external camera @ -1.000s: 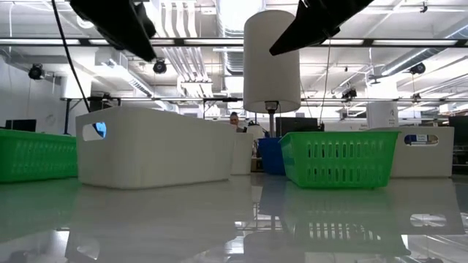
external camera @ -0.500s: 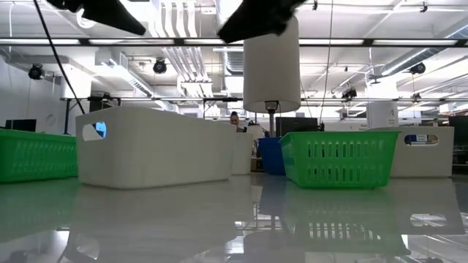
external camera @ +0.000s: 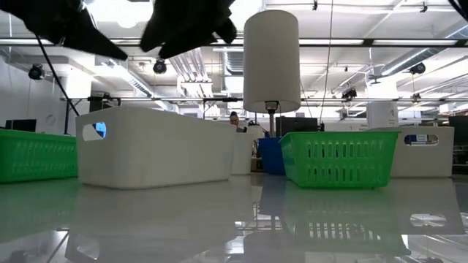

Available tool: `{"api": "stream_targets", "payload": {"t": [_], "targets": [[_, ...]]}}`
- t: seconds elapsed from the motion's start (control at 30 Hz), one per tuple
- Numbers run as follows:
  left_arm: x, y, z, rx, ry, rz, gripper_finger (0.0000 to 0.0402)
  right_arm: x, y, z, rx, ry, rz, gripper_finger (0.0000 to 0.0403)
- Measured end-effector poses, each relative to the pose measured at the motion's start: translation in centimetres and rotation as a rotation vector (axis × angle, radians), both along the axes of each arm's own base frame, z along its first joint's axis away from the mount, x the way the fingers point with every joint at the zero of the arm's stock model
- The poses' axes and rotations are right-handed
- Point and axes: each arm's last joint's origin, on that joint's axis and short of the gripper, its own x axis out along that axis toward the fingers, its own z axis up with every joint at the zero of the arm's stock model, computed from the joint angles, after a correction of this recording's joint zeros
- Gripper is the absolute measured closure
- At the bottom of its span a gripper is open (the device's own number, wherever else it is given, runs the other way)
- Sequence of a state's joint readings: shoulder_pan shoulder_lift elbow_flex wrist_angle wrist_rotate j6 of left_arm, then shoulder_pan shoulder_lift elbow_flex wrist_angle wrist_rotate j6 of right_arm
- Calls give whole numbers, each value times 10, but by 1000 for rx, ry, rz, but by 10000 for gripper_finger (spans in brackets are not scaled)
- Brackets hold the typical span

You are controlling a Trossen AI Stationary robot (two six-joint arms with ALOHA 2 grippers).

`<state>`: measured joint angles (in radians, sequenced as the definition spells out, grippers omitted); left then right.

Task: Stack baskets by color
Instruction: Stack the bottom white bin on top of the top white bin on the table

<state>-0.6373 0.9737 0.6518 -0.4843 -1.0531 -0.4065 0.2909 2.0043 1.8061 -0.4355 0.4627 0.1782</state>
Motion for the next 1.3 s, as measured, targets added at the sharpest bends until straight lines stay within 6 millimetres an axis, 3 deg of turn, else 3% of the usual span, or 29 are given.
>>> {"api": "stream_targets", "payload": {"t": [0.27, 0.63, 0.93, 1.03, 1.3], "targets": [[-14, 2, 31, -114, -116, -116, 400, 32, 10, -18, 37, 43, -9, 209], [-26, -5, 28, -128, -115, -232, 400, 63, 20, -44, 52, 68, -6, 209], [-25, -6, 27, -120, -108, -229, 400, 67, 16, -63, 70, 122, -53, 222], [-25, -7, 26, -119, -106, -228, 400, 67, 16, -63, 71, 125, -49, 252], [-24, -7, 28, -131, -121, -227, 400, 69, 17, -74, 69, 144, -25, 383]]}}
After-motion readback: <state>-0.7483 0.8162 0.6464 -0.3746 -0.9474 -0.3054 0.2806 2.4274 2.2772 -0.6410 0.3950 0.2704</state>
